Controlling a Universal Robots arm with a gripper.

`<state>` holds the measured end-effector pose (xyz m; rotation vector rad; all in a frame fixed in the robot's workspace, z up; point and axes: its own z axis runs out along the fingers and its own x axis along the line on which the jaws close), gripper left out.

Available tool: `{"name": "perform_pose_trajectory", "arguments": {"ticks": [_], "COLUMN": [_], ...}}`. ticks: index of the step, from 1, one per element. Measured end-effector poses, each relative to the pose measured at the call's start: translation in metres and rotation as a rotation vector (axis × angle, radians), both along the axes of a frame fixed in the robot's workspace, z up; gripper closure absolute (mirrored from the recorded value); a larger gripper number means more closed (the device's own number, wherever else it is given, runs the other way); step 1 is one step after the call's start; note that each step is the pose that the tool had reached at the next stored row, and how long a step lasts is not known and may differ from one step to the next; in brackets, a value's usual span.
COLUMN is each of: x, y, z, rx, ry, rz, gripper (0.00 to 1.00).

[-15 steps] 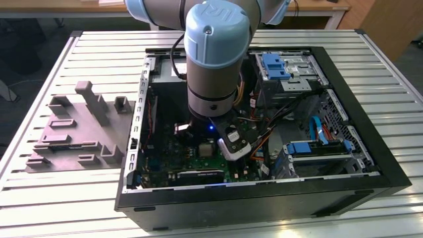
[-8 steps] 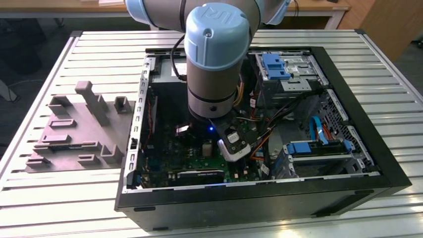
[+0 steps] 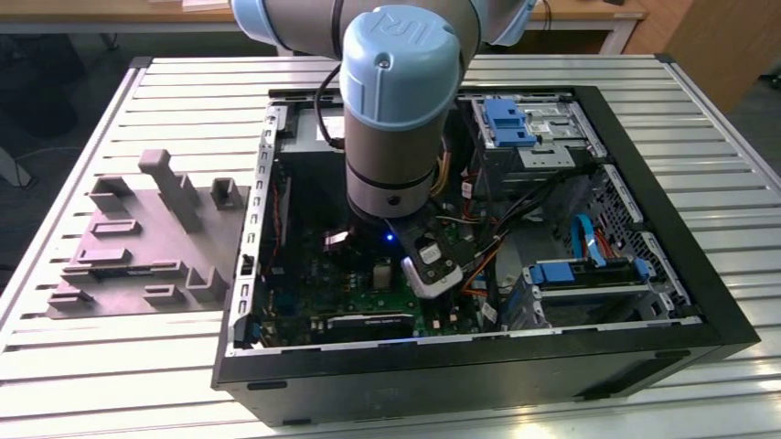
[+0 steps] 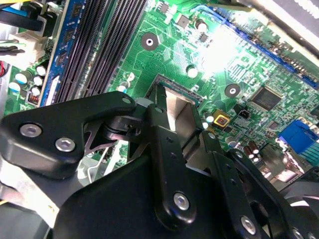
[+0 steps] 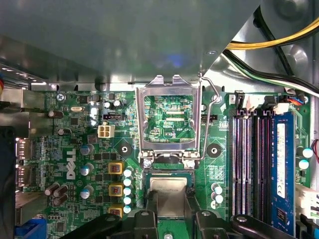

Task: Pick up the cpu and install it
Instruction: 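Place the cpu into insertion slot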

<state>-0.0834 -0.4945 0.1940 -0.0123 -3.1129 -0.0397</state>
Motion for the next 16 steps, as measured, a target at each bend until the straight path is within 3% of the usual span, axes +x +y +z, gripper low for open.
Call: {"name": "perform_pose_trajectory", "arguments": {"ticks": [5,7,16], "x": [0.000,0.000,0.000], "y": [0.0000,0.0000,0.0000], "z": [0.0005,0.0023,0.0203], "rx": [0.0000,0.0000,0.0000], "ry": [0.0002,0.0009,0.0057], "rz": [0.000,0.000,0.000], "gripper": [0.66,0.58,0.58]}}
